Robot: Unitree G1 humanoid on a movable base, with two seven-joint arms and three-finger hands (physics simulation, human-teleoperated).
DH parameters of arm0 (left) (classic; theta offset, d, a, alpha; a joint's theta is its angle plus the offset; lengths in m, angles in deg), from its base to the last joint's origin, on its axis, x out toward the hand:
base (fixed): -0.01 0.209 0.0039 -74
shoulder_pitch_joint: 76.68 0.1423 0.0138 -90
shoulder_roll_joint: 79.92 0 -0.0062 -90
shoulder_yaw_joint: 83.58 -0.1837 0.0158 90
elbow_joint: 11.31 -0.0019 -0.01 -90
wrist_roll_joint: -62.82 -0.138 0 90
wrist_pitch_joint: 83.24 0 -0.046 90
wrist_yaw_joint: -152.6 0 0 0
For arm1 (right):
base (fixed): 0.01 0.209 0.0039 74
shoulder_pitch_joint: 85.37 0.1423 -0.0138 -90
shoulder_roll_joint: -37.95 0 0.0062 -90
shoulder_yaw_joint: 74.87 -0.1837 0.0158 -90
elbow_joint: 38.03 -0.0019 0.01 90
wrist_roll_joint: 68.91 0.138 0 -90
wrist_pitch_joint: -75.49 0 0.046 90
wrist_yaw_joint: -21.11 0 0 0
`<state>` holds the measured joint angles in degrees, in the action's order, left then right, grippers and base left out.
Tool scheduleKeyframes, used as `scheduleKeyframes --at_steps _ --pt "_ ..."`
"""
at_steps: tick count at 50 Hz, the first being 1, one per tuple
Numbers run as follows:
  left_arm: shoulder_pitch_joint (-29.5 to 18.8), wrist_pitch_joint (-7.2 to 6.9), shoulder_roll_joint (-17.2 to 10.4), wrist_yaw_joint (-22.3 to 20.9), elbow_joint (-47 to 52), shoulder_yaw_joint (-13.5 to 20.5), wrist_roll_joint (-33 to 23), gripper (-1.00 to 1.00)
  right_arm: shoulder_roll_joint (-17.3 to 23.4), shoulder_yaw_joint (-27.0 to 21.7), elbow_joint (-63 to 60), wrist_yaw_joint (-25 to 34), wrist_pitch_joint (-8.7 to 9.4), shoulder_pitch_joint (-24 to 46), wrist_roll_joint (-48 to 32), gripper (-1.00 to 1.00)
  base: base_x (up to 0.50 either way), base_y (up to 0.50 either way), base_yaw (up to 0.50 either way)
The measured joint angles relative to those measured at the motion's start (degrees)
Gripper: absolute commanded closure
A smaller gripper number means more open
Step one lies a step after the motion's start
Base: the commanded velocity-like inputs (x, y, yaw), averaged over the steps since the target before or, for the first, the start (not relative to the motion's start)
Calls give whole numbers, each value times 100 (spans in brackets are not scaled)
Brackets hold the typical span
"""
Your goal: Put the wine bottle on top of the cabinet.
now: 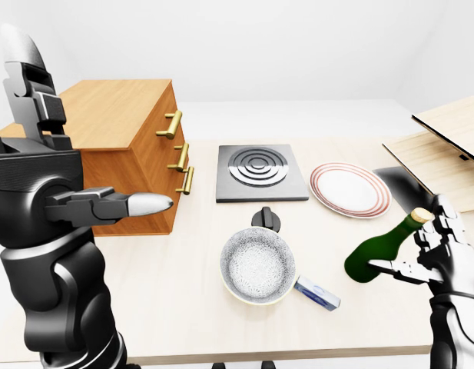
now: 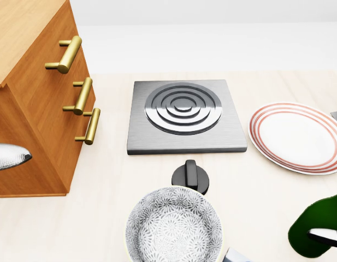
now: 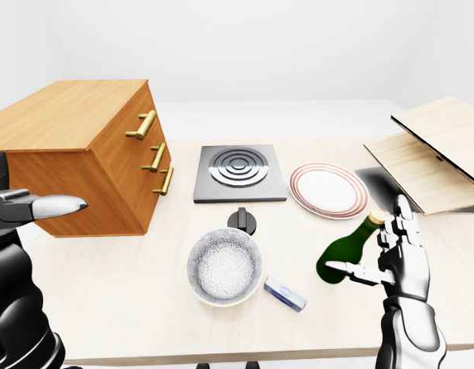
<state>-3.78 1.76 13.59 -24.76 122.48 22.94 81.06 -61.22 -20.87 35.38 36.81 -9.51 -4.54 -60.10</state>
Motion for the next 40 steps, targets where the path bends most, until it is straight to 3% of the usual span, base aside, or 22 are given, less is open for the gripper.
scheduleKeyframes --at_steps 37,38,39,40 --pt "42 0 -8 -44 -88 39 -34 -100 -12 315 -14 -221 0 159 -115 -100 0 0 0" --pt "42 0 -10 -45 -95 41 -34 -100 -14 331 6 -227 0 160 -111 -62 0 0 0" --pt "44 0 -11 -47 -102 42 -36 -100 -18 343 26 -232 0 157 -103 37 0 0 0" --pt "47 0 -12 -49 -109 43 -39 -100 -24 355 50 -234 0 152 -92 100 0 0 0"
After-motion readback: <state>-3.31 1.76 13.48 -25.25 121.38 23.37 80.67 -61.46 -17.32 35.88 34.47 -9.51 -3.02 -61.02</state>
